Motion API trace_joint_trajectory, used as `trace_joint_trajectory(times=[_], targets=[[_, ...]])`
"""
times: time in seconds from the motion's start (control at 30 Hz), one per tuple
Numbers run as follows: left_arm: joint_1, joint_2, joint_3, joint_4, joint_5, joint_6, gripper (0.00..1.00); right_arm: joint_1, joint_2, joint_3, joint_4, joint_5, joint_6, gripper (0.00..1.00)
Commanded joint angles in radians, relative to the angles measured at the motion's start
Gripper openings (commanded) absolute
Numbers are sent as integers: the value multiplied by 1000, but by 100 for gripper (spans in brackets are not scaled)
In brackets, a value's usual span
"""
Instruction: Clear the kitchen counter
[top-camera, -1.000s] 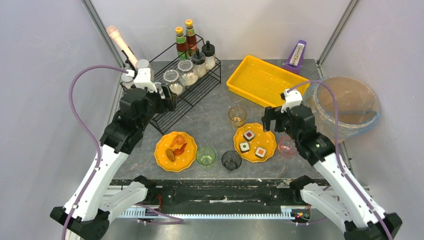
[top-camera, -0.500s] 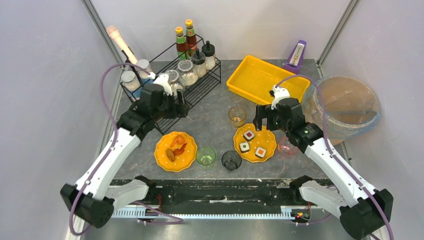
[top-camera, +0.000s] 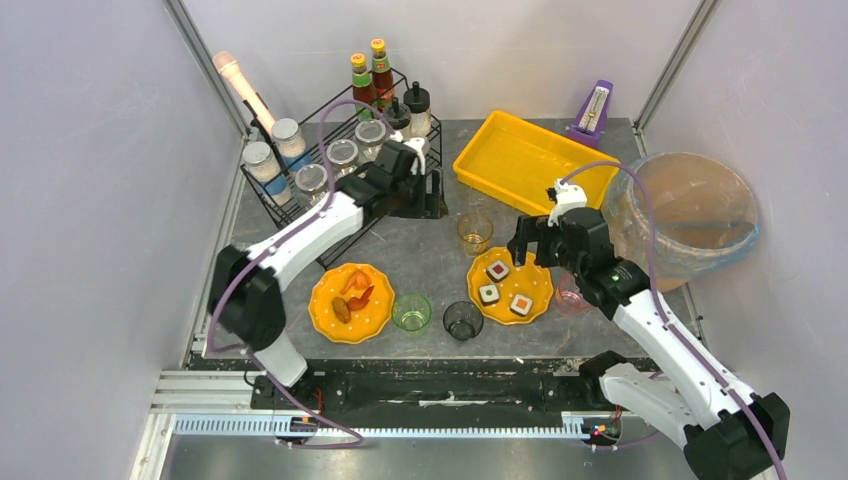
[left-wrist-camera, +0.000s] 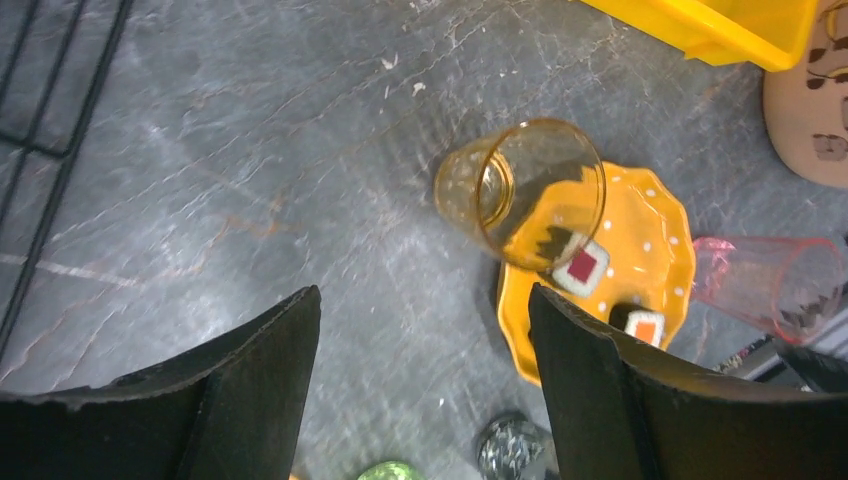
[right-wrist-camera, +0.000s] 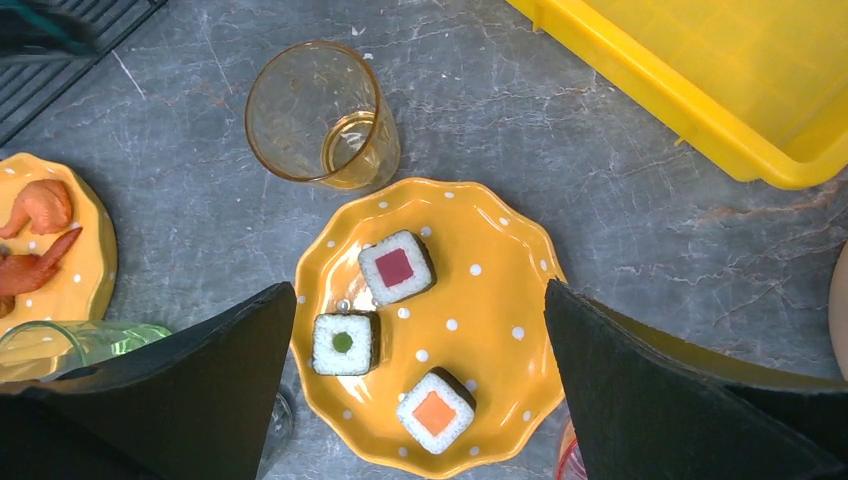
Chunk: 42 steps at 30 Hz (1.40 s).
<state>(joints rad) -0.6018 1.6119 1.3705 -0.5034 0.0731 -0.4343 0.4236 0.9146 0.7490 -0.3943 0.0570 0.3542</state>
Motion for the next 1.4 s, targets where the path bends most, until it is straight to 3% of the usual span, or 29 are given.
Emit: trace_joint_trajectory(times=[0.0,0.13,0.27,0.33,0.6,0.73,1.03,1.2,1.37], targets=[[-43,149,142,41,13,-11,79,1,-48,-28,67,16,55,98],[-78,281,239,14,-4,7,73,2,-68,-38,63,12,68,98],[-93,377,284,-1,-43,42,54,0,-97,-57,53,20,78,98],[-95,421,308,-18,-46,50,49,1,-115,-72,54,31,84,98],[-100,401,305,5,-11,42,2,1,-137,-88,65,18,87,98],[-66,288,227,69,48,-1,2,1,-128,-72,112,-52,110,98],[73,-92,-160,434,211,-294,2,-2,-74,-7,326,-295,188,98],[121,-287,-334,585,190,-449,2,-11,-44,-45,576,-443,361,98],[135,-437,-469,701,126,-577,2,-13,-5,-169,959,-522,654,98]])
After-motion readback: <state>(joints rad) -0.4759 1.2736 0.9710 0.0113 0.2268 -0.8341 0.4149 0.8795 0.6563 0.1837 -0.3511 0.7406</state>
